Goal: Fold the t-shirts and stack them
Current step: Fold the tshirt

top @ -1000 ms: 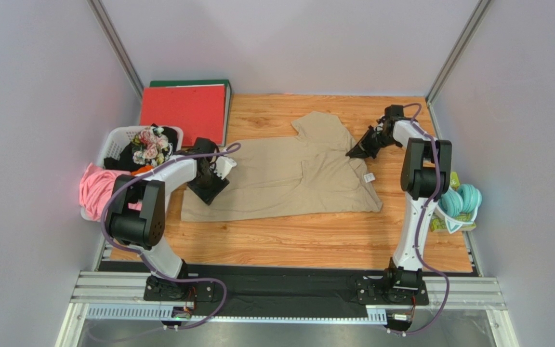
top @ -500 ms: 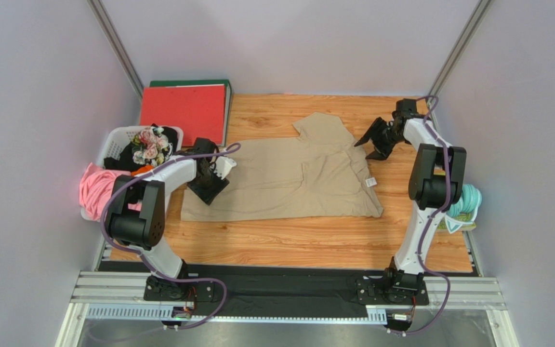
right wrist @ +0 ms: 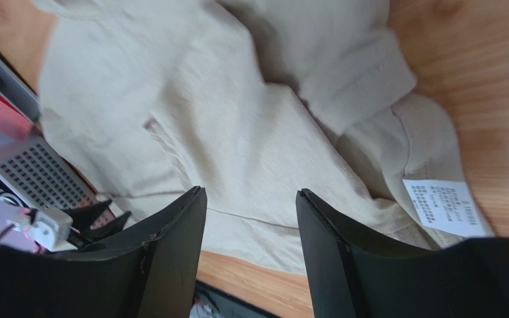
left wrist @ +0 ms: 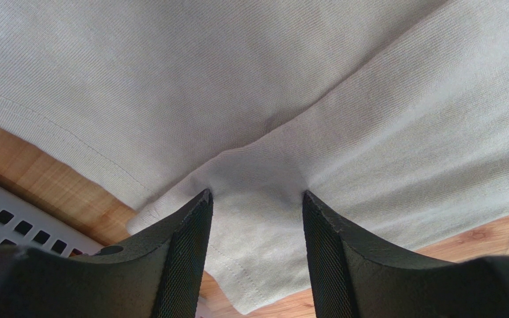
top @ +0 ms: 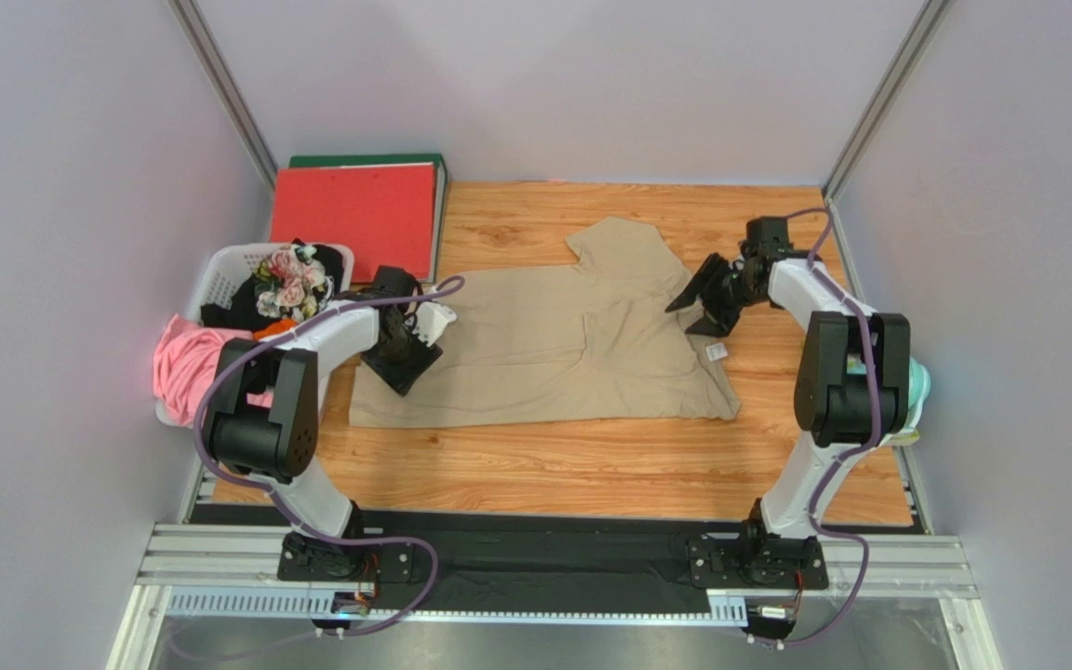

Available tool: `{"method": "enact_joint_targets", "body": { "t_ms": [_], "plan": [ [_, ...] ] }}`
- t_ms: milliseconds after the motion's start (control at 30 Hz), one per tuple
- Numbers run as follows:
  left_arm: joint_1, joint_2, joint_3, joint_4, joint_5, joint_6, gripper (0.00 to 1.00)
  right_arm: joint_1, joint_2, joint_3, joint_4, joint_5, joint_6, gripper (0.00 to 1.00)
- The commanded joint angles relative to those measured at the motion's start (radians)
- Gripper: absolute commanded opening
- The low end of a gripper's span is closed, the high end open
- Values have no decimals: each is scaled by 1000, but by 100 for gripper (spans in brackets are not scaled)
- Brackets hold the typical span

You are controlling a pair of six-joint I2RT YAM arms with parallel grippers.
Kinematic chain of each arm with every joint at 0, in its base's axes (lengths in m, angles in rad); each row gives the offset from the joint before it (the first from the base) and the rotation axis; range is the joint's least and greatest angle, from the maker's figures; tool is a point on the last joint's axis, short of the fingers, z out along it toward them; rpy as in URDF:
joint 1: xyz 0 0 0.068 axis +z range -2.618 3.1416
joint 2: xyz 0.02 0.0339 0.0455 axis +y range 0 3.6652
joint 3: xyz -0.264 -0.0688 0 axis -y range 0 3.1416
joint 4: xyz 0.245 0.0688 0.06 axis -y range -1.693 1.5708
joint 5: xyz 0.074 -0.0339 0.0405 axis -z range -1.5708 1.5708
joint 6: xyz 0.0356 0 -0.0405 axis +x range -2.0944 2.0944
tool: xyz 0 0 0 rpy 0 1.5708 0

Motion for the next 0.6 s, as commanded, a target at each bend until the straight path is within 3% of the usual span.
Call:
{"method": "enact_joint_targets", "body": {
  "t_ms": [0, 100, 300, 567],
  "plan": [
    [8, 9, -13, 19, 17, 22, 59, 9, 44, -111, 90, -129, 33, 58],
    [8, 15, 0, 14, 16, 22, 59, 8, 62, -140, 91, -139, 38, 57],
    [8, 12, 3, 11, 11, 25, 59, 2, 80, -154, 49, -14, 111, 56],
    [28, -8, 7, -3, 12, 42, 59, -7, 1, -142, -86, 276, 138, 54]
  ]
}}
